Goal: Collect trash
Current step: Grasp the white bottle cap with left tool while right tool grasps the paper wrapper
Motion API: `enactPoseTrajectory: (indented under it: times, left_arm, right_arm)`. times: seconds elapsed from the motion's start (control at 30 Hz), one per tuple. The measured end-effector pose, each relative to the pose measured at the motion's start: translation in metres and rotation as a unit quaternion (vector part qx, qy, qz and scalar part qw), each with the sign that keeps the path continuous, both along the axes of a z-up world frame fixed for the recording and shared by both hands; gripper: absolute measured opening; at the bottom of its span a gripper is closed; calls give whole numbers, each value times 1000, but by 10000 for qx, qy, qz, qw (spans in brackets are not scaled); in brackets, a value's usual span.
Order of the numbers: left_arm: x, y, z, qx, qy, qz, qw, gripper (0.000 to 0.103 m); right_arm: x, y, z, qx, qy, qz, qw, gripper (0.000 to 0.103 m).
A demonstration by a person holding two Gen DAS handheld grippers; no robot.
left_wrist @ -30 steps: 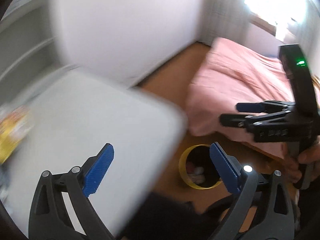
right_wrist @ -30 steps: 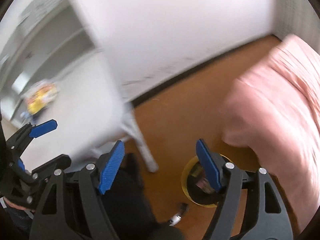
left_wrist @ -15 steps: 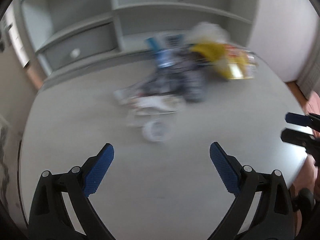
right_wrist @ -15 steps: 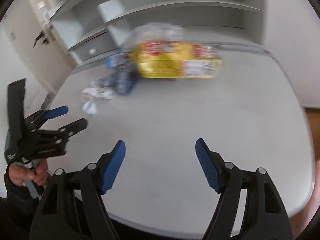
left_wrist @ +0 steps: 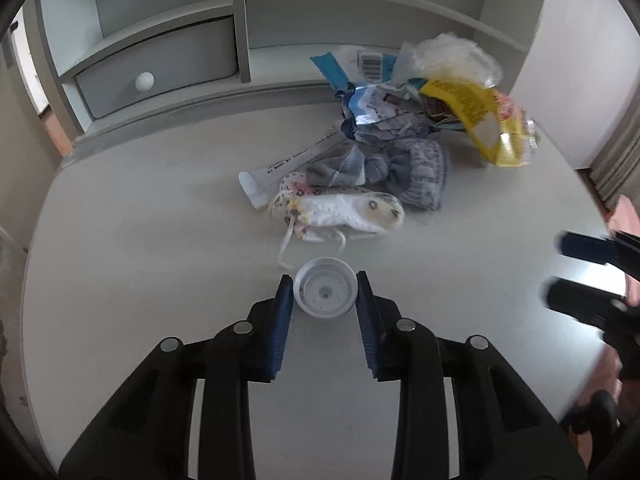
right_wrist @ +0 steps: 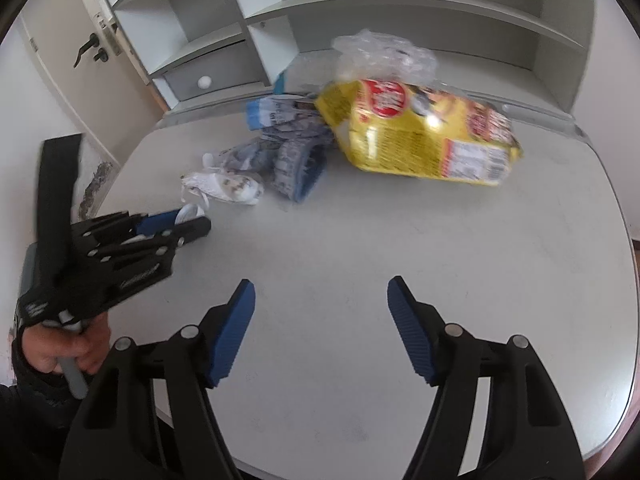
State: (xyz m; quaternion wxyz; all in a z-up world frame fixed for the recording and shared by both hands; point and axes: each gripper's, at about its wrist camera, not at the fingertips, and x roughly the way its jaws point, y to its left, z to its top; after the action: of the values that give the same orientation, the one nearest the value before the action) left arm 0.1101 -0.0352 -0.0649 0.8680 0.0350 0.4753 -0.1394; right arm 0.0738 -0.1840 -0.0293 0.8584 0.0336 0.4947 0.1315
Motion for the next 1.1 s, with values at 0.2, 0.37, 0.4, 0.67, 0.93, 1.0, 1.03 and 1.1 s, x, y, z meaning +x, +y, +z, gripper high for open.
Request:
enactPoseTrajectory:
  times: [0.2, 0.37, 0.4, 0.67, 0.93, 1.0, 1.03, 1.1]
  left_arm:
    - [-23, 39, 11, 80, -149, 131, 9998, 31]
    - [-37, 71, 10, 58, -101, 399, 9991, 31]
    - [-38, 77, 10, 45, -86, 442, 9990, 31]
    - [-42, 96, 11, -79, -109, 573, 9983, 31]
    - [-53, 92, 24, -204, -262, 536, 9980, 31]
    - [-56, 85, 30, -222, -321, 453, 9982, 31]
    - [-57, 80, 33, -245, -342, 392, 9983, 31]
    - [-59, 68, 38, -287, -377, 257, 9985, 31]
  right_arm:
    - [33, 59, -4, -202, 12, 758, 9969, 68]
    - [63, 106, -7, -636, -104, 1224, 9904, 67]
    - [70, 114, -11, -742, -99, 1272, 9891, 66]
    - [88, 135, -21, -1057, -93, 1247, 9865, 23]
    - [60, 118, 0, -471, -210, 1064, 9930, 10]
    - [43, 108, 11, -278, -282, 1009, 9941, 10]
    - [35, 102, 15, -205, -312, 985, 9944, 10]
    - [15, 83, 23, -37, -345, 860, 9957, 10]
